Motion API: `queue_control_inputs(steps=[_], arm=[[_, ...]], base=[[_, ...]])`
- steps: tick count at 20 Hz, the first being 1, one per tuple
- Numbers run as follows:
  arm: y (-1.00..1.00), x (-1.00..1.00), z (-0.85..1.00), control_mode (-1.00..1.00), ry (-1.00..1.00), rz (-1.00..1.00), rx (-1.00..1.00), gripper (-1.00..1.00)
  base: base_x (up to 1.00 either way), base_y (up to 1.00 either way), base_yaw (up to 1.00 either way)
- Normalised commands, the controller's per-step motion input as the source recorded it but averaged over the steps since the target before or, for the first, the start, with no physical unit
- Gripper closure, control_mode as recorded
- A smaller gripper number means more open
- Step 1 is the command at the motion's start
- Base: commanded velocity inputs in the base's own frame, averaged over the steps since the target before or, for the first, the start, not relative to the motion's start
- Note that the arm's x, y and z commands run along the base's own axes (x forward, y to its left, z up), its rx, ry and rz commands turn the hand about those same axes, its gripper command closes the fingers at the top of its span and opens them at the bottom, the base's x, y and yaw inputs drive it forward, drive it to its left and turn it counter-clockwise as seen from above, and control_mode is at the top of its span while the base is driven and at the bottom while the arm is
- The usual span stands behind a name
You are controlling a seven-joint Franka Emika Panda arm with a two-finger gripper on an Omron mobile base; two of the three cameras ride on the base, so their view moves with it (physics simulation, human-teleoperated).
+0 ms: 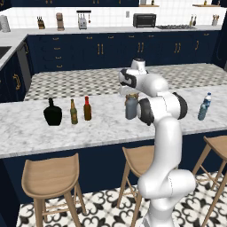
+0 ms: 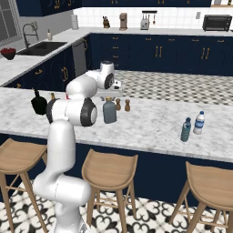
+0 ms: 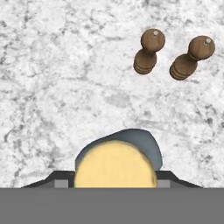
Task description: Move the plastic bottles in the middle to the plastics group, and the glass bottles in the middle to the glass group.
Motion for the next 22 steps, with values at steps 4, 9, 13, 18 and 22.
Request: queue_control_inputs(steps=[4, 9, 13, 18, 22], arm=[[0.00, -0.06, 0.00, -1.00, -0.06, 0.00, 0.00, 1.00], [0.11, -0.34, 0.24, -1.00, -0.10, 0.00, 0.00, 1.00], [0.84, -0.66, 0.07, -1.00, -0.03, -0.05, 0.06, 1.00], [1.00, -0.82, 0.07, -1.00, 0.00, -0.07, 0.02, 1.00], [1.00, -0.77, 0.12, -1.00, -0.03, -0.06, 0.00, 1.00]], base=[[0.00, 0.00, 0.00], [0.00, 0.00, 0.00], [0.00, 0.00, 0.00], [0.00, 0.00, 0.00], [0.00, 0.00, 0.00]])
